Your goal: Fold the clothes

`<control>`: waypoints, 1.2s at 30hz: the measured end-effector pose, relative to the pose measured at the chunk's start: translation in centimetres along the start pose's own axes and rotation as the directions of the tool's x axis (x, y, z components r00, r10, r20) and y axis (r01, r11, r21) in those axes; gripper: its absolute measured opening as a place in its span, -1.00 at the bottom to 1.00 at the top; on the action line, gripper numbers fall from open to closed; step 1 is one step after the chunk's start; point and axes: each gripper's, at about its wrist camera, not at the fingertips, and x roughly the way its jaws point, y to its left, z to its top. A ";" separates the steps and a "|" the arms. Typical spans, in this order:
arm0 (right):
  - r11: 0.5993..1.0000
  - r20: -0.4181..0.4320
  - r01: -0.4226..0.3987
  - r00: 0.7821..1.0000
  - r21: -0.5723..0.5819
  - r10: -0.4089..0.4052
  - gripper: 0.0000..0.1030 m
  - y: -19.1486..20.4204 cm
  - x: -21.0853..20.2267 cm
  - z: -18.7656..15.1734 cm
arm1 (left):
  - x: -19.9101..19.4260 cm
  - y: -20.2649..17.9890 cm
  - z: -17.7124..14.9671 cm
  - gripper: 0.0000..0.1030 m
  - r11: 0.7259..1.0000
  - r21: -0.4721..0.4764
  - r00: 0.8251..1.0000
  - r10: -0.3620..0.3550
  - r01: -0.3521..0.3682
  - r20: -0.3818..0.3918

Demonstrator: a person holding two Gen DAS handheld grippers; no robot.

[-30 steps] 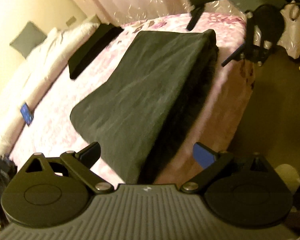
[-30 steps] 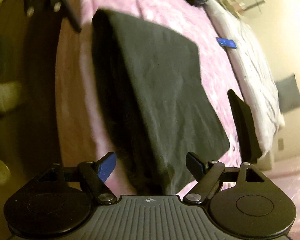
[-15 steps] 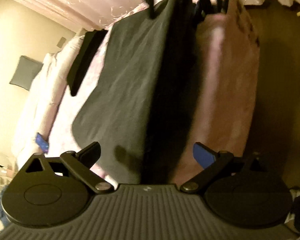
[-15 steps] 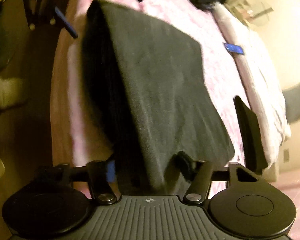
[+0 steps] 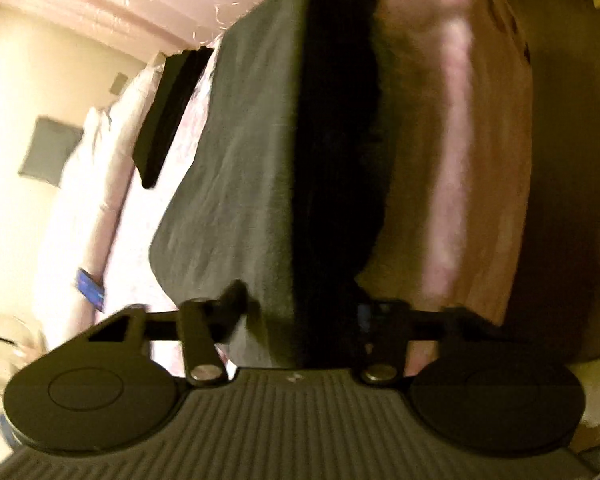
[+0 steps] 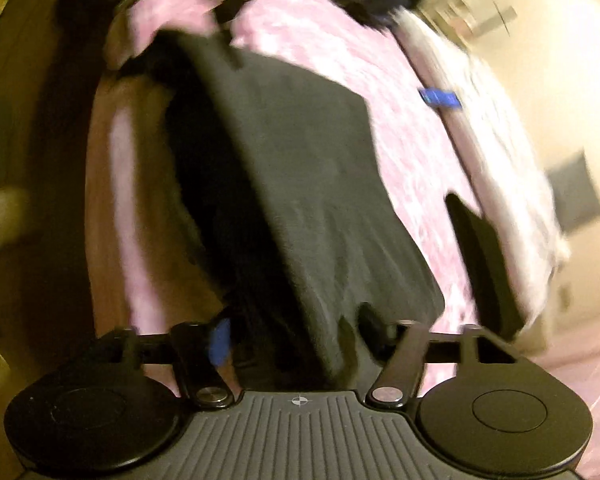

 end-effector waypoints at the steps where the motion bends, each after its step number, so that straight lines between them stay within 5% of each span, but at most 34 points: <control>1: 0.999 0.007 0.014 1.000 -0.044 -0.014 0.70 0.9 0.3 -0.1 | -0.1 0.7 0.0 -0.24 0.999 -0.024 1.000 -0.021 0.021 0.006; 5: 0.989 -0.005 0.018 1.000 -0.149 -0.019 0.64 2.3 2.0 0.5 | -0.5 4.4 -0.1 -0.32 0.983 -0.131 0.992 -0.124 0.128 0.034; 6: 0.990 -0.022 0.010 1.000 -0.140 -0.013 -0.11 1.9 2.2 0.9 | -0.6 5.2 -0.1 -0.32 0.979 -0.136 0.989 -0.145 0.149 0.041; 9: 0.999 -0.092 -0.020 0.996 -0.036 0.017 -0.46 -1.5 1.1 2.9 | -1.0 7.4 0.2 -0.36 0.970 -0.127 0.977 -0.203 0.209 0.062; 16: 0.994 -0.154 -0.056 0.986 0.089 0.069 -0.52 -13.2 -4.2 9.5 | -4.7 16.2 0.4 -0.41 0.953 -0.098 0.951 -0.268 0.285 0.155; 22: 0.982 -0.180 -0.022 0.982 0.185 0.056 -0.53 -23.0 -5.2 11.5 | -3.9 26.1 3.2 -0.41 0.967 0.015 0.942 -0.251 0.254 0.221; 28: 0.980 -0.190 0.094 0.980 0.174 -0.060 -0.53 -32.9 -0.7 7.9 | 3.7 34.2 9.0 -0.41 0.985 0.073 0.953 -0.169 0.155 0.252; 36: 0.955 -0.168 0.277 0.952 0.106 -0.257 -0.53 -48.2 12.1 -2.9 | 19.2 44.3 17.7 -0.40 0.998 0.056 0.962 0.022 -0.039 0.272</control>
